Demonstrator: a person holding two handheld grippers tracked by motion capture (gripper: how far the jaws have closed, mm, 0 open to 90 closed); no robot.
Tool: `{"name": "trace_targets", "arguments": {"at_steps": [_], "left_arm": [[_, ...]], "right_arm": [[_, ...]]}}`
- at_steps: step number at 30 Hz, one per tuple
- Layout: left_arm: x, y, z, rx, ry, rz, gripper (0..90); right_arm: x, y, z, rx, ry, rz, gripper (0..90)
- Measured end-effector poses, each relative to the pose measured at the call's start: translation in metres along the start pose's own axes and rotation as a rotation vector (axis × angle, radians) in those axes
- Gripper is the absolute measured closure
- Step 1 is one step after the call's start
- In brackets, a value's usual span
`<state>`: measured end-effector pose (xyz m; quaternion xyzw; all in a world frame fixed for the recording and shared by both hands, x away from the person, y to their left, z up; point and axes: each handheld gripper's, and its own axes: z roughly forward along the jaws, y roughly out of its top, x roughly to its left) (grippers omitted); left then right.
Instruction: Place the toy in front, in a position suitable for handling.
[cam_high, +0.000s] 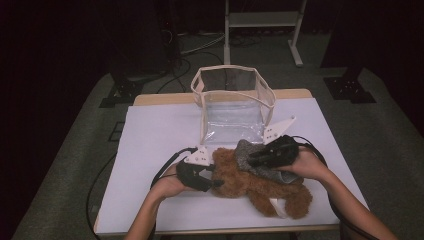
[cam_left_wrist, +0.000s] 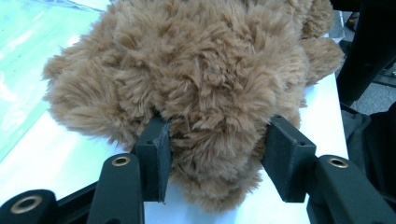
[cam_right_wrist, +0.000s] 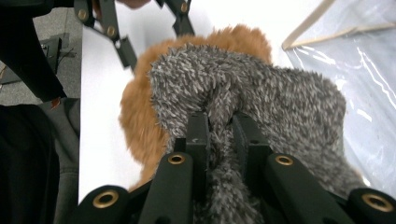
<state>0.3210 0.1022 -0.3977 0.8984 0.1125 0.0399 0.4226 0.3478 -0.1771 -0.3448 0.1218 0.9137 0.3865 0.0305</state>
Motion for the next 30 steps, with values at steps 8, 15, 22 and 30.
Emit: {"name": "trace_targets", "arguments": {"at_steps": [8,15,22,30], "left_arm": [[-0.007,-0.005,0.001,-0.028,-0.018,0.002,49.6],[-0.012,-0.004,0.002,-0.019,-0.024,0.024,49.5],[-0.006,-0.006,0.000,-0.037,0.011,0.003,46.5],[0.001,-0.003,0.003,-0.045,0.033,0.003,43.7]], "right_arm": [[-0.011,0.035,0.031,0.007,0.069,-0.009,77.5],[-0.007,0.054,0.056,0.025,0.094,-0.035,77.3],[0.007,0.028,0.018,0.004,0.070,-0.032,77.2],[0.038,-0.018,-0.019,-0.003,0.012,-0.009,77.3]]}}
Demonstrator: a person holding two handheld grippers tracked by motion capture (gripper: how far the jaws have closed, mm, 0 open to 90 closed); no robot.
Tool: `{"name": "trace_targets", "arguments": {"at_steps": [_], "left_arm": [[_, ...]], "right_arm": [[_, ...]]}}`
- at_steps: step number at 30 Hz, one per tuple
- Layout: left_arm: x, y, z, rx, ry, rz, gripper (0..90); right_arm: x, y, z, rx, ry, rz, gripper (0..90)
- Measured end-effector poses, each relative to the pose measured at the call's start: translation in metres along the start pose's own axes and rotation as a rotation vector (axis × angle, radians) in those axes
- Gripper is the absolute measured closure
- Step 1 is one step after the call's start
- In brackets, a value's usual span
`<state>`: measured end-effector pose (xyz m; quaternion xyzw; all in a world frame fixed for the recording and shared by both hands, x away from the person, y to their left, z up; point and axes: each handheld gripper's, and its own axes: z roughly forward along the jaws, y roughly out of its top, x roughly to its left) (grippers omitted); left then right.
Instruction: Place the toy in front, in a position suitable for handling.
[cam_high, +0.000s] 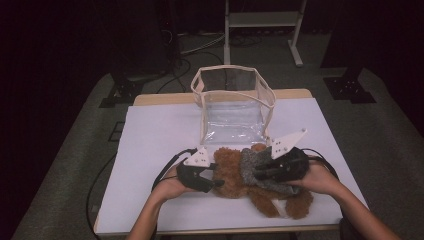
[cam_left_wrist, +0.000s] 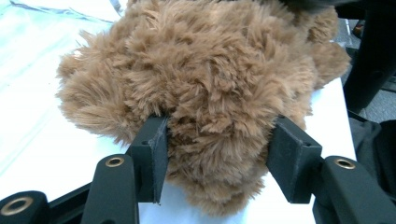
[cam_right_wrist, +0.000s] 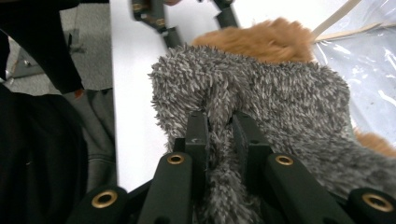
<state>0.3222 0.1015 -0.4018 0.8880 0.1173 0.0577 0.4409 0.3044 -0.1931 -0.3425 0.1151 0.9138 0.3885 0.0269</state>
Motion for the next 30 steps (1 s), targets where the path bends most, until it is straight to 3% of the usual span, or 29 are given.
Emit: {"name": "trace_targets", "arguments": {"at_steps": [5,13,19,24,27,30], "left_arm": [[0.003,-0.001,0.003,-0.011,-0.019,-0.028,44.3],[-0.003,-0.001,0.001,-0.006,-0.055,-0.037,44.3],[-0.003,0.002,-0.005,-0.008,-0.022,-0.015,43.9],[0.002,0.009,-0.002,0.017,0.046,-0.003,45.3],[0.010,0.011,0.000,0.019,0.082,-0.030,47.2],[0.018,0.012,0.000,-0.001,0.104,-0.071,48.5]], "right_arm": [[0.002,-0.003,0.011,0.023,-0.051,-0.027,77.3],[-0.026,0.005,0.028,0.045,-0.100,-0.039,77.8],[-0.048,0.008,0.032,0.018,-0.103,-0.014,77.7],[-0.070,0.015,0.034,-0.002,-0.111,0.017,77.7],[-0.074,0.020,0.033,0.004,-0.108,0.032,77.6],[-0.068,0.028,0.023,-0.021,-0.103,0.029,77.6]]}}
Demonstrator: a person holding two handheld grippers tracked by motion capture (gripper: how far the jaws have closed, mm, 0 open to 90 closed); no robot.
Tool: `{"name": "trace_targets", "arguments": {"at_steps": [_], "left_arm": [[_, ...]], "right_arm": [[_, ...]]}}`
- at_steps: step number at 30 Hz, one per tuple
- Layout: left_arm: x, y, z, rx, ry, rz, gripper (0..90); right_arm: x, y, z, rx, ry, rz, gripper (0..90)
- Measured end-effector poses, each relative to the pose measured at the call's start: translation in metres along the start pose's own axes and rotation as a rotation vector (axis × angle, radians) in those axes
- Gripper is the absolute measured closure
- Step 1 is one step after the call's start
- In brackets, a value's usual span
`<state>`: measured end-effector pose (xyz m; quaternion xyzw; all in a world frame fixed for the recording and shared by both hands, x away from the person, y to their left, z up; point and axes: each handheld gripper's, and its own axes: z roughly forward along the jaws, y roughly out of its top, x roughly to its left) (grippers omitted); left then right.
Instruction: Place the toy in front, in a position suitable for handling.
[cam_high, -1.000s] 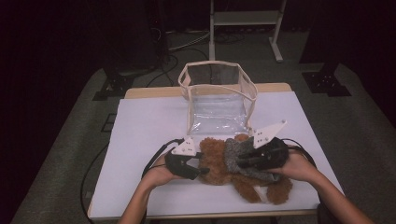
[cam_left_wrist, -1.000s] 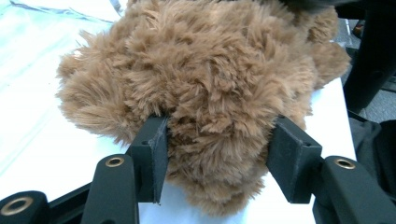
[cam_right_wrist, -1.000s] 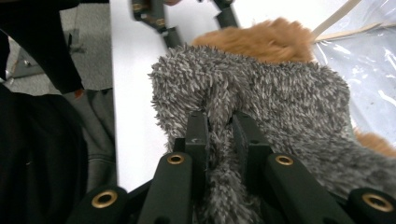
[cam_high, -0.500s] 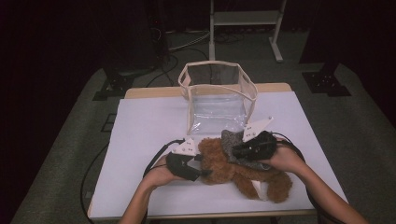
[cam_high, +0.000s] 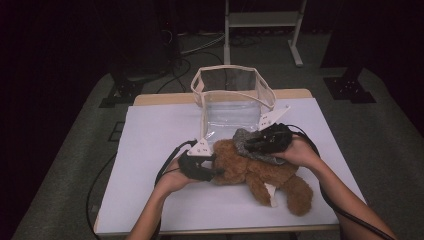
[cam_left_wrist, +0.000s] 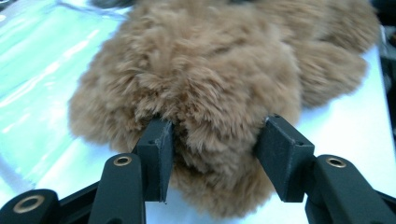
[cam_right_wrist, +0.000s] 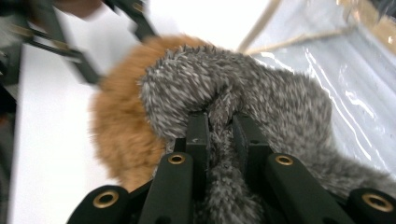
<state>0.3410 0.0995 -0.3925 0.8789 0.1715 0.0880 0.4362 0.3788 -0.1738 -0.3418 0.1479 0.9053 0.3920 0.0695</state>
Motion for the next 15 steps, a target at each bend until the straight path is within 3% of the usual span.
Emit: {"name": "trace_targets", "arguments": {"at_steps": [4,8,10,12,15], "left_arm": [[0.003,0.003,0.004,-0.009,0.005,-0.019,48.6],[0.003,0.006,0.006,0.000,0.009,-0.009,48.4],[0.003,0.005,0.005,-0.007,0.006,-0.014,47.8],[0.003,0.002,0.003,-0.014,0.002,-0.009,46.2],[0.001,-0.004,0.002,0.008,-0.003,-0.006,42.6]], "right_arm": [[0.027,0.012,-0.008,-0.017,0.027,-0.059,77.6],[0.048,0.022,0.002,-0.010,0.051,-0.086,77.5],[0.049,0.022,0.009,0.009,0.037,-0.097,77.5],[0.041,0.016,0.013,0.035,-0.002,-0.065,77.5],[0.028,0.008,0.008,0.024,-0.018,-0.040,77.6]]}}
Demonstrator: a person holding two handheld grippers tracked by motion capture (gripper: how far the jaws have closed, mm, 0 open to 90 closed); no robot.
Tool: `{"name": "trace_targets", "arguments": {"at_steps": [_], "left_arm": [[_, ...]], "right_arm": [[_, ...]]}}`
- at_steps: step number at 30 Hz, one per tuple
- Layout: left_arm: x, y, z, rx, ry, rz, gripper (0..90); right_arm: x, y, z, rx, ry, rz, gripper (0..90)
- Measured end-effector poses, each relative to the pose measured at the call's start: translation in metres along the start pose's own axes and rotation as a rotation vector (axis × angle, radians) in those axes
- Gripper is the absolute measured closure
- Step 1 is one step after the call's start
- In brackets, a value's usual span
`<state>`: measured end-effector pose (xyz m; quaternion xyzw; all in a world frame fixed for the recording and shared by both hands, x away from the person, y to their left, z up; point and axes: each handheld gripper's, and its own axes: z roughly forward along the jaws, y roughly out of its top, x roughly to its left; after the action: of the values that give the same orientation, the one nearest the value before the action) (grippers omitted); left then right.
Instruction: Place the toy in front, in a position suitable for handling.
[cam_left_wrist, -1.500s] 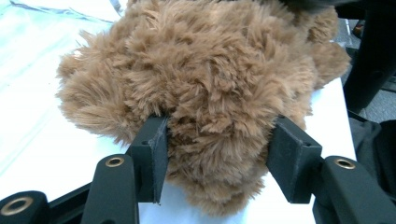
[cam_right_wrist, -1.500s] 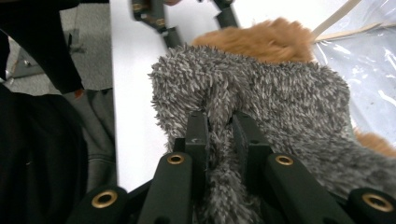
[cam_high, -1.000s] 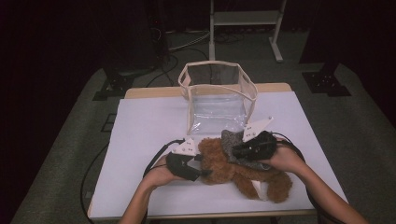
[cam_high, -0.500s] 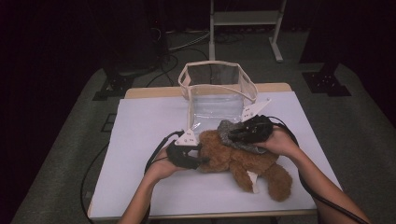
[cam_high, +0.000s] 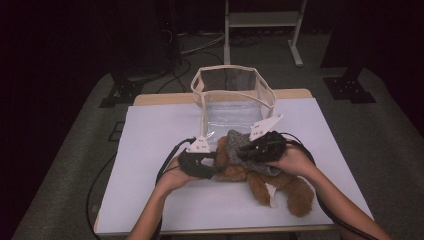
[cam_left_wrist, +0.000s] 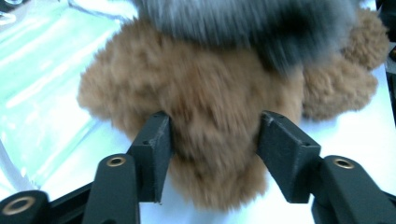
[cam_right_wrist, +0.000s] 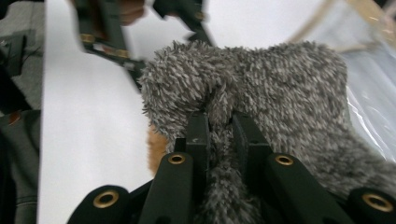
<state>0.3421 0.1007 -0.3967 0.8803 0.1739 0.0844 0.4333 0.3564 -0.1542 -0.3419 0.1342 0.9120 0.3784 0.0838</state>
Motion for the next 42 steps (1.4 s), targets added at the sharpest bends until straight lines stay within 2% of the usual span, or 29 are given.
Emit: {"name": "trace_targets", "arguments": {"at_steps": [4,7,12,14,18,22,24,27,33,37,40,42], "left_arm": [[0.002,-0.005,0.004,-0.013,-0.004,-0.021,44.5],[0.002,-0.003,0.007,-0.025,-0.009,-0.022,47.1],[0.002,-0.002,0.007,-0.043,-0.036,-0.022,50.2],[0.000,0.000,0.009,-0.051,-0.047,-0.015,50.2],[-0.002,-0.001,0.012,-0.048,-0.051,-0.014,50.0],[-0.003,-0.003,0.011,-0.054,-0.063,-0.014,49.8],[-0.004,-0.001,0.011,-0.048,-0.067,-0.002,49.8],[-0.007,0.000,0.011,-0.037,-0.076,0.018,49.8],[-0.011,-0.002,0.010,-0.015,-0.103,0.038,49.7],[-0.011,-0.002,0.005,-0.009,-0.099,0.046,48.9],[-0.008,0.002,-0.001,-0.046,-0.086,0.039,48.3],[-0.007,0.007,-0.003,-0.071,-0.073,0.046,48.3]], "right_arm": [[-0.011,-0.005,-0.006,0.012,-0.026,0.027,77.6],[-0.015,-0.003,-0.006,0.011,-0.020,0.040,77.6],[-0.007,0.008,-0.003,-0.029,0.036,0.026,77.6],[-0.002,0.015,0.003,-0.029,0.054,0.000,77.6],[0.003,0.025,0.021,-0.012,0.076,-0.021,77.6],[-0.003,0.031,0.022,-0.010,0.048,-0.013,77.5],[-0.011,0.031,0.019,-0.014,0.028,-0.002,77.5],[-0.022,0.029,0.016,-0.010,0.013,0.024,77.5],[-0.030,0.011,0.001,-0.006,-0.002,0.073,77.4],[-0.035,0.000,-0.007,0.001,-0.003,0.109,77.5],[-0.034,-0.005,-0.006,0.009,0.019,0.108,77.4],[-0.032,-0.006,-0.005,0.008,0.052,0.115,77.5]]}}
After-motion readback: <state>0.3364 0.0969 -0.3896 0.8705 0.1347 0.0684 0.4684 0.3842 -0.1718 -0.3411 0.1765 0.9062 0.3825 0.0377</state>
